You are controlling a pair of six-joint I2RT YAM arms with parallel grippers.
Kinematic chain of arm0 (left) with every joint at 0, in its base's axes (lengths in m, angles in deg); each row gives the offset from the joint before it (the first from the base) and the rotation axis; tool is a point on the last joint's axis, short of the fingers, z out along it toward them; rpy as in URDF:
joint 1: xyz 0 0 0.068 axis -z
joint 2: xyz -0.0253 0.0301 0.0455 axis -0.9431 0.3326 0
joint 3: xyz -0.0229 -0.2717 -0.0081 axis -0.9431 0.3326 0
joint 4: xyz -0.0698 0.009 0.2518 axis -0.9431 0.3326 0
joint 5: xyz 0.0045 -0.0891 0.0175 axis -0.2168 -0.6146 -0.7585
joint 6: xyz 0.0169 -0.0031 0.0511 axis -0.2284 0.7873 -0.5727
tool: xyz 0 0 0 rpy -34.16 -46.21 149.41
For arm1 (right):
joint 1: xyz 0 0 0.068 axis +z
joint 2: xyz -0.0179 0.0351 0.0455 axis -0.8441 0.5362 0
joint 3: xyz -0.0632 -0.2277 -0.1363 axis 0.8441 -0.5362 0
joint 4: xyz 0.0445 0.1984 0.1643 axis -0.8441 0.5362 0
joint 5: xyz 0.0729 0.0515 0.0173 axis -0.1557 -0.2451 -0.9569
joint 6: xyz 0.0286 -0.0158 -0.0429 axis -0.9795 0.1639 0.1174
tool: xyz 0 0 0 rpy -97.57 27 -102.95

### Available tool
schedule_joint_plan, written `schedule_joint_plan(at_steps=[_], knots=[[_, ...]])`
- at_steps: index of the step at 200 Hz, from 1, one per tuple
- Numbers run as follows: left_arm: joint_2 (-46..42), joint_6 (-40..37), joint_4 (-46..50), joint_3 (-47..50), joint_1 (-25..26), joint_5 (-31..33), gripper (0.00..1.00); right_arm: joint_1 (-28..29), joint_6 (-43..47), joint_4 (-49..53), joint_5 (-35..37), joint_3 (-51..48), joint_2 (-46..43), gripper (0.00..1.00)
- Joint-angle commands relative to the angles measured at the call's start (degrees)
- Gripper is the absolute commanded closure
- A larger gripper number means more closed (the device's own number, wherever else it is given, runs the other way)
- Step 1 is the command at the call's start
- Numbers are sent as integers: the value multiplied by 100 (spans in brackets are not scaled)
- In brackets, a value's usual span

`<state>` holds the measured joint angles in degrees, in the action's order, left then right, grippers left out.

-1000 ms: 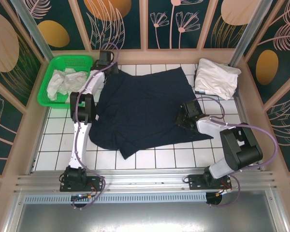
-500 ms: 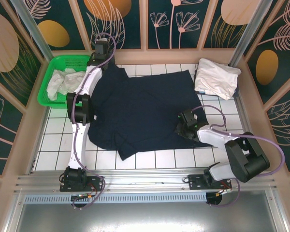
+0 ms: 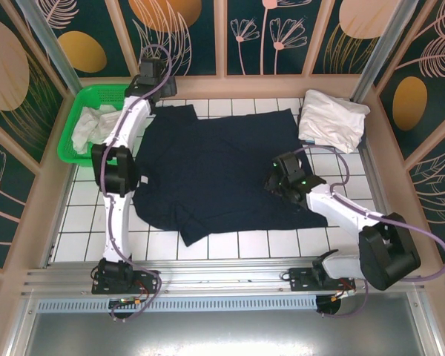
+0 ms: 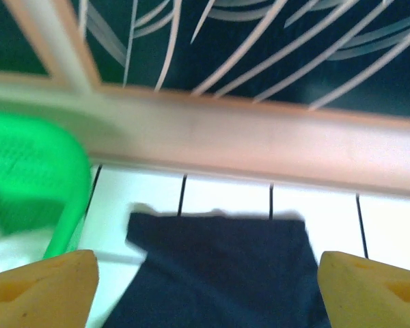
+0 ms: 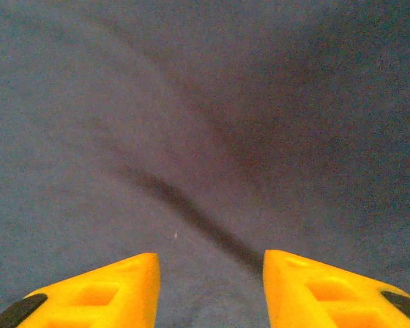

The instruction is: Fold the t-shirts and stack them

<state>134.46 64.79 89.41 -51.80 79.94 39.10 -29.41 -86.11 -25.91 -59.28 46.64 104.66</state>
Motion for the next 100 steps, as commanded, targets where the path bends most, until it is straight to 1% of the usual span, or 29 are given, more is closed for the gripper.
schedule_joint_plan(at_steps=[1,8,11,12,13,17,27,37,50,52,59,81,91,100], knots=[[-1249,201,936,1469,-4,-144,23,-301,99,887,298,-60,-403,51],[-1736,277,708,2275,67,-258,23,-443,24,996,313,-185,-591,49],[-1988,306,624,2777,127,-294,23,-500,-7,1033,321,-253,-679,48],[-2061,305,515,2777,149,-299,23,-525,-18,1038,327,-268,-709,47],[-2160,308,515,3059,173,-305,23,-545,-32,1045,329,-301,-738,47],[-2474,321,337,3528,275,-328,22,-624,-88,1068,329,-386,-855,47],[-3152,450,-9,4447,568,-290,20,-828,-304,1064,347,-662,-1162,44],[-3704,615,-112,5138,887,-397,20,-1070,-696,1098,363,-883,-1383,38],[-4144,759,-197,5848,1411,-237,20,-1242,-1039,1109,307,-1106,-1534,32],[-4195,777,-205,5927,1489,-188,20,-1247,-1098,1110,324,-1138,-1554,29],[-4308,837,-163,6201,1799,-67,20,-1253,-1315,1147,457,-1229,-1574,26],[-4460,1201,-87,6876,2635,-72,23,-1317,-1888,1565,919,-1269,-1439,22],[-4526,1395,-85,7151,2909,-22,24,-1332,-2075,1878,1104,-1185,-1290,21],[-4566,1514,-137,7347,3079,-118,24,-1356,-2154,2098,1217,-1114,-1137,20]])
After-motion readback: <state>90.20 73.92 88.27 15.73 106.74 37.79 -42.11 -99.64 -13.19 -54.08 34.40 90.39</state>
